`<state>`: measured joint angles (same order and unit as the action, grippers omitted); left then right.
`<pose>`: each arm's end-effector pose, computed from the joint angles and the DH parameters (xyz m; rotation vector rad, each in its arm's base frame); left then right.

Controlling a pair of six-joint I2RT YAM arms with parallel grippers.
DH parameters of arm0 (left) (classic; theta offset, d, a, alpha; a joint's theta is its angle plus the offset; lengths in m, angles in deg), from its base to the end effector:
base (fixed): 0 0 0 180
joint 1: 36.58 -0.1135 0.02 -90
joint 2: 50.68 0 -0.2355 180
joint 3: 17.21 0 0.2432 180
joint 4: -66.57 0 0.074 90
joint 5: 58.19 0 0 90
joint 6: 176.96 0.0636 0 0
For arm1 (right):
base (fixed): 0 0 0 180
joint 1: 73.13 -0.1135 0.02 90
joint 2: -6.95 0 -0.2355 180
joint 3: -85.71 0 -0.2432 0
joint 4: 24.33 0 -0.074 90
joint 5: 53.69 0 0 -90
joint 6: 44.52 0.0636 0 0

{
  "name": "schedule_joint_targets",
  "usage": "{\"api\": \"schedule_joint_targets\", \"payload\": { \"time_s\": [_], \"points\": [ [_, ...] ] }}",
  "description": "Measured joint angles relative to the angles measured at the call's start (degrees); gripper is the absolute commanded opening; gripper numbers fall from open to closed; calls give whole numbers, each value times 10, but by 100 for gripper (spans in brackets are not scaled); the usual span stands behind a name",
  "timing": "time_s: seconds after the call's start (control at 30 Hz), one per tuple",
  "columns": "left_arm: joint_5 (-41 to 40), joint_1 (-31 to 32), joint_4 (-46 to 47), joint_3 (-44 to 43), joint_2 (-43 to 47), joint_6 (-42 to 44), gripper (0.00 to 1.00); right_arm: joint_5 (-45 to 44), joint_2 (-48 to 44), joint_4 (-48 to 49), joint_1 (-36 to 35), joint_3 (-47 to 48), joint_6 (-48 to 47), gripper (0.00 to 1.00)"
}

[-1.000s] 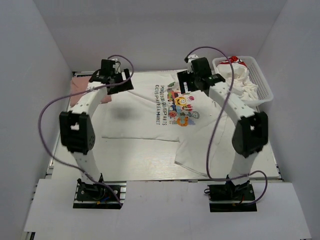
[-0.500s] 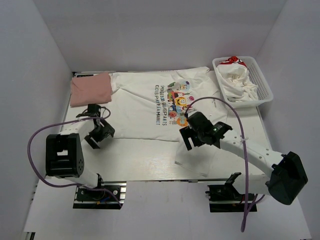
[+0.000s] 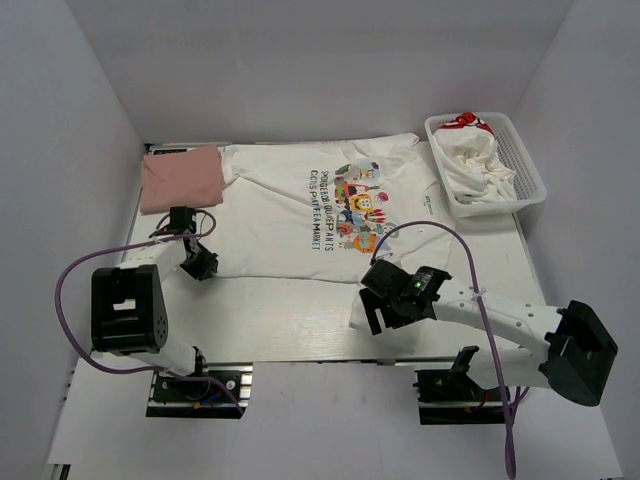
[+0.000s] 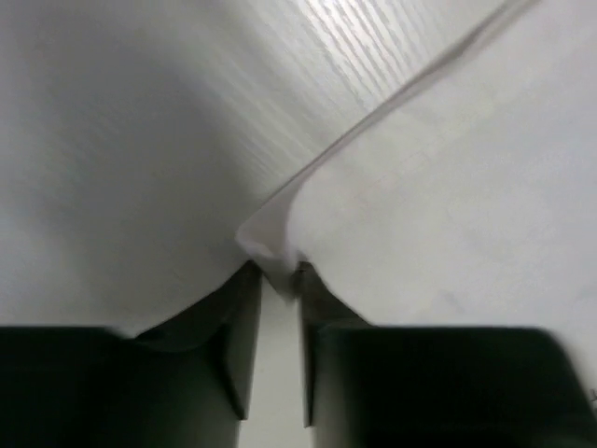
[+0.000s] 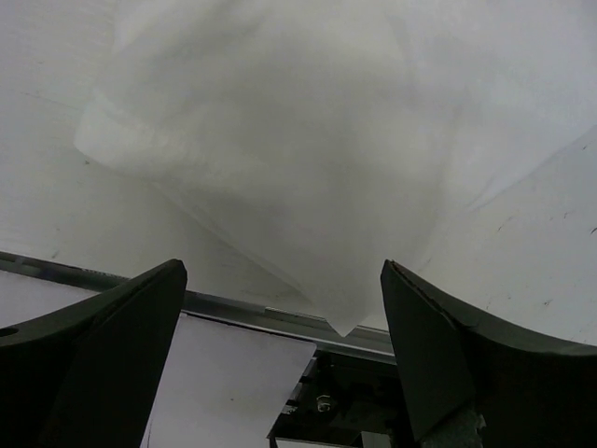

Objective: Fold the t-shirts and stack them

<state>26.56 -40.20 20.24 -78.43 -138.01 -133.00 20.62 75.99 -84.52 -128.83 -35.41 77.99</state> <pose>0.2679 0.0228 0.1108 -1.2035 2.5535 -0.0371 0.1385 0.1726 0.1632 -0.4808 2.6646 0.0584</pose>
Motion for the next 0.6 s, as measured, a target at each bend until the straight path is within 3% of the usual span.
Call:
{"api": "schedule_joint_targets", "payload": {
  "time_s": [0.1, 0.23, 0.33, 0.37, 0.43, 0.57, 0.6],
  "points": [
    [18, 0, 23, 10, -2, 2, 0, -7, 1, 6, -13, -22, 22, 90],
    [33, -1, 32, 12, -3, 6, 0, -8, 38, 24, -24, -59, 26, 88],
    [33, -1, 32, 14, -2, 5, 0, 9, 59, 42, -30, -68, 20, 71],
    [33, -1, 32, 16, 1, 5, 0, 13, 59, 53, -31, -70, 19, 60],
    [33, -1, 30, 25, 11, 4, 0, 23, 58, 70, -32, -75, 19, 58],
    [31, -1, 11, 48, 40, 0, 0, 24, 52, 82, -32, -82, 34, 29],
    [29, -1, 5, 54, 47, -1, 0, 22, 52, 82, -32, -82, 41, 16]
  ]
}}
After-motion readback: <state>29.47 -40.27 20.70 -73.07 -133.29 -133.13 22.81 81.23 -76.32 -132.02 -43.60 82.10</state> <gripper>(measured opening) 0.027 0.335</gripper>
